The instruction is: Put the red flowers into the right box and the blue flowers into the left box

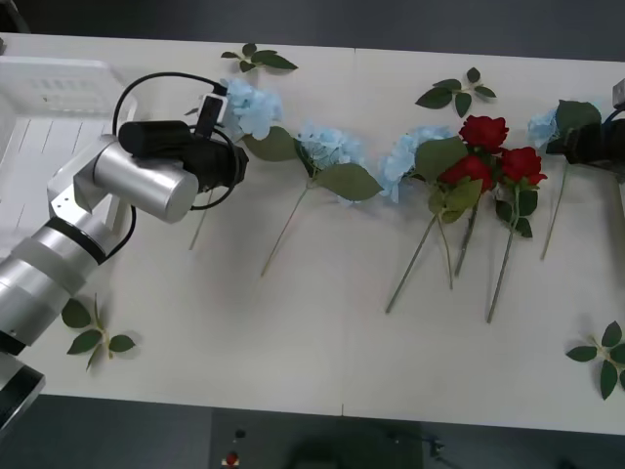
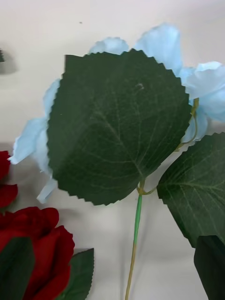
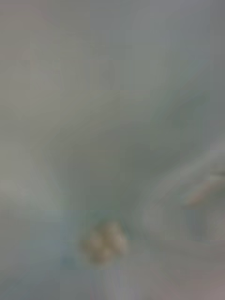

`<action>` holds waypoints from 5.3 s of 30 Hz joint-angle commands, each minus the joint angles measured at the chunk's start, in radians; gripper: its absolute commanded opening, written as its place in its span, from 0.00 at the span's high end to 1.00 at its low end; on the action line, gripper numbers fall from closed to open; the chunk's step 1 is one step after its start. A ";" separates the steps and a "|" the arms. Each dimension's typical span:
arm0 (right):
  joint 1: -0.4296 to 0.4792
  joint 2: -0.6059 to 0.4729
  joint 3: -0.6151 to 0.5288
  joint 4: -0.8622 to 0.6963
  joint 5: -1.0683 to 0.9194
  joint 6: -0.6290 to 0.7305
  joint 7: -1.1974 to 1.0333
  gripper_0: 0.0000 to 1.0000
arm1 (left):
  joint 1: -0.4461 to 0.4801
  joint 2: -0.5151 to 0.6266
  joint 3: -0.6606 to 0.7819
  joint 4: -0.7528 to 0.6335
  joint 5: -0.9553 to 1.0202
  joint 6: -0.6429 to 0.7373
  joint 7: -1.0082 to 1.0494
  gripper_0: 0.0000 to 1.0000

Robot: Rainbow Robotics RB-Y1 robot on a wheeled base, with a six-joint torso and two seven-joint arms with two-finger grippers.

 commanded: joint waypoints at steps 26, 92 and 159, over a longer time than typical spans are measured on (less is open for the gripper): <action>-0.043 0.154 -0.031 0.249 0.058 -0.205 -0.188 0.00 | 0.349 0.500 0.806 -0.461 0.445 0.560 -0.181 1.00; -0.089 0.151 0.022 0.255 0.176 -0.290 -0.139 1.00 | -0.006 -0.204 -0.060 -0.174 -0.166 0.368 -0.284 0.00; 0.452 0.173 -0.503 -0.917 -0.940 0.372 1.240 1.00 | 0.324 0.115 0.109 -0.599 0.210 0.096 -0.265 0.00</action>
